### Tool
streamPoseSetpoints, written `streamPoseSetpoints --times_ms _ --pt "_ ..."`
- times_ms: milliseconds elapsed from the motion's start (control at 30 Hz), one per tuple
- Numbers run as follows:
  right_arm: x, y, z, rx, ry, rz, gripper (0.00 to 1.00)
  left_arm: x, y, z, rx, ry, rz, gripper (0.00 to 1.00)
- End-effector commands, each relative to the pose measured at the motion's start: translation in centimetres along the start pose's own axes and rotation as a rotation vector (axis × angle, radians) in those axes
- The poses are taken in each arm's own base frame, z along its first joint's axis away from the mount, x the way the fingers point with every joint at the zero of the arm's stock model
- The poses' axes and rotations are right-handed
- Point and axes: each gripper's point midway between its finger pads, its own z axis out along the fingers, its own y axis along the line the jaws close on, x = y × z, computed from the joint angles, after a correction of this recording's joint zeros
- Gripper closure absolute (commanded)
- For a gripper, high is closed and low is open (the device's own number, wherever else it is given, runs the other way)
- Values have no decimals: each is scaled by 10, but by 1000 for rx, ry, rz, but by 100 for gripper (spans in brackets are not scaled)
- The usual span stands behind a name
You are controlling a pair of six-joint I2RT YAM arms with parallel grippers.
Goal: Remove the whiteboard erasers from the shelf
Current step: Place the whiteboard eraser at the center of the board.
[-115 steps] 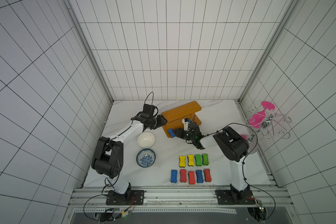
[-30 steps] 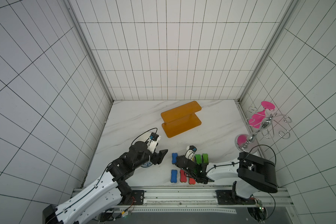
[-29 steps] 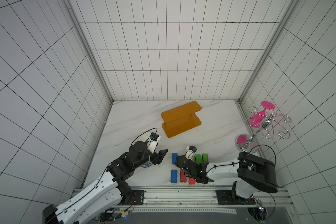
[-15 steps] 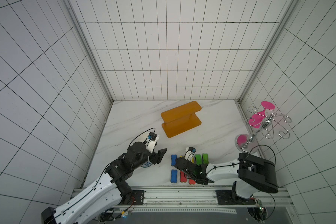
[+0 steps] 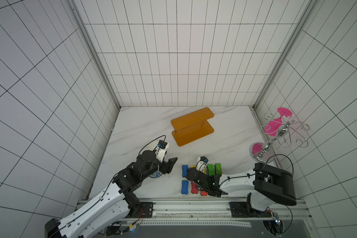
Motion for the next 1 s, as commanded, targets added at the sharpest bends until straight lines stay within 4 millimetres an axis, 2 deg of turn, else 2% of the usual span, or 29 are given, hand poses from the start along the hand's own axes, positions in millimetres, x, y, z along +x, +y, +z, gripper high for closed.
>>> streamPoseSetpoints --times_ms 0,667,967 --pt "0 -10 -4 23 -8 -17 93 -3 0 1 -2 -20 -2 24" --pt "-11 3 -17 -12 -50 -56 84 -4 2 4 -15 -22 -9 23" --pt "-29 32 -31 -41 -102 -193 82 -11 6 -3 -39 -64 -16 23"
